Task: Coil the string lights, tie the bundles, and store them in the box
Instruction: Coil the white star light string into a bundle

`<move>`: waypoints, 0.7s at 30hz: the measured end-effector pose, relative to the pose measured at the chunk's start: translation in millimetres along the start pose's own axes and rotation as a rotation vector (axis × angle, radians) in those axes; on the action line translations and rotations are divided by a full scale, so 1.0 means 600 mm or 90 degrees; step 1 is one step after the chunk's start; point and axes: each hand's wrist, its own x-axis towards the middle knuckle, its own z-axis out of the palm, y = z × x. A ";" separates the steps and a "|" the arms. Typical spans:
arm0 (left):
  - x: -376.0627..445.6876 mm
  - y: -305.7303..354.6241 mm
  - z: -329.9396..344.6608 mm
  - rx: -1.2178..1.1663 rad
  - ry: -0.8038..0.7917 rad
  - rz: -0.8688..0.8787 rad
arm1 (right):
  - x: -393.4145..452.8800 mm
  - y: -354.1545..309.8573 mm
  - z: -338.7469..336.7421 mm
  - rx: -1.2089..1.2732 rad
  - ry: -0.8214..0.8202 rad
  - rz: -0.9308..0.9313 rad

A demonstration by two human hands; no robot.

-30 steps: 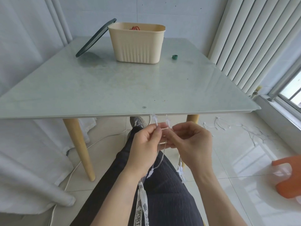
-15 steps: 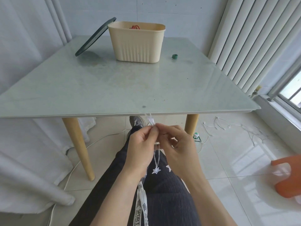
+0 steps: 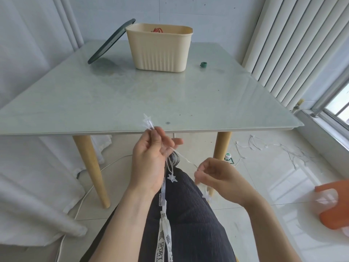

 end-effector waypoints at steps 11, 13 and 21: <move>0.004 0.018 -0.004 -0.093 -0.009 -0.031 | -0.036 0.079 -0.042 -0.085 0.137 0.075; 0.002 0.012 -0.003 -0.083 -0.008 -0.033 | -0.040 0.086 -0.050 -0.056 0.184 0.081; -0.003 -0.004 -0.001 -0.065 0.004 -0.110 | -0.042 0.033 -0.043 0.061 0.187 0.015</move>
